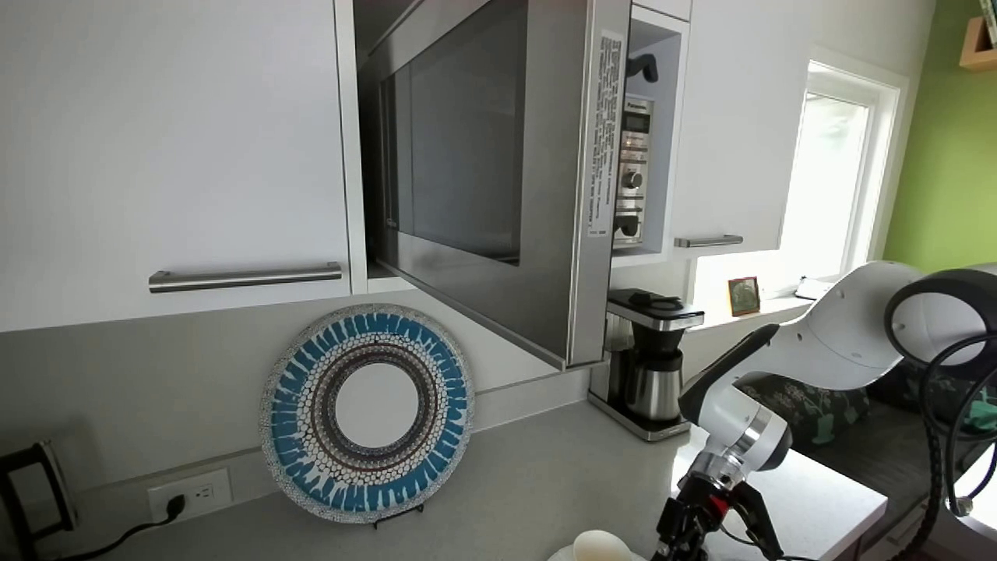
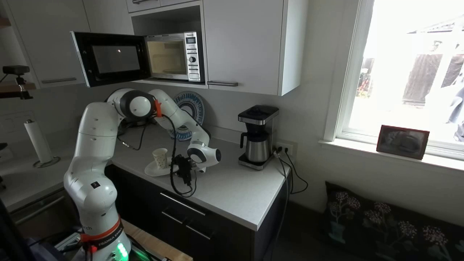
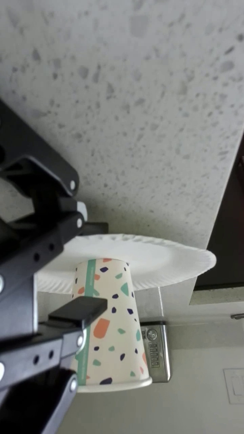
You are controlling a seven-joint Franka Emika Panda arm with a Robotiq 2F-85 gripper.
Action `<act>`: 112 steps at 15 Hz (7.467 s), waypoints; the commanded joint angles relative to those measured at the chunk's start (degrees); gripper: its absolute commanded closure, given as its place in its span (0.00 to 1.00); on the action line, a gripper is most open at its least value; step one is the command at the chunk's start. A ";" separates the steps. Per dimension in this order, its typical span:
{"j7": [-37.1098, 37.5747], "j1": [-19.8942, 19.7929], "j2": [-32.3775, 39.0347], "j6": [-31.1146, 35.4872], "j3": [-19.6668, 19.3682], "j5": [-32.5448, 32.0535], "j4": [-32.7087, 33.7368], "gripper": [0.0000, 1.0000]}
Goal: Put the white plate with a paper cup on it inside the microwave
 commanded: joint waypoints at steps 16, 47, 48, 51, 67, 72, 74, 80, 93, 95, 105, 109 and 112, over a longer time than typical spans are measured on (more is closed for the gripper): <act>2.37 0.77 2.62 1.45 1.22 -6.39 1.62 1.00; -11.79 -3.95 6.35 -6.04 0.83 3.51 1.11 1.00; -11.91 -4.07 6.50 -6.33 0.81 3.78 1.16 1.00; -12.56 -4.46 6.91 -7.17 0.74 4.64 1.30 1.00; -14.87 -5.74 8.34 -11.87 0.16 6.42 2.13 1.00; -16.15 -5.90 8.50 -12.98 -0.04 6.78 2.13 1.00; -16.74 -5.99 8.59 -13.44 -0.13 7.03 2.07 1.00; -18.61 -6.67 8.97 -16.07 -0.42 8.20 2.06 1.00; -19.48 -7.92 6.36 -25.09 -2.73 9.05 2.97 1.00; -18.97 -7.83 5.77 -26.14 -2.89 8.71 3.24 1.00; -12.64 -7.44 3.71 -29.63 -3.66 8.89 5.71 1.00; -13.69 -7.20 3.85 -29.40 -3.64 8.01 6.74 1.00; -13.63 -7.14 3.69 -29.39 -3.64 8.00 7.07 0.99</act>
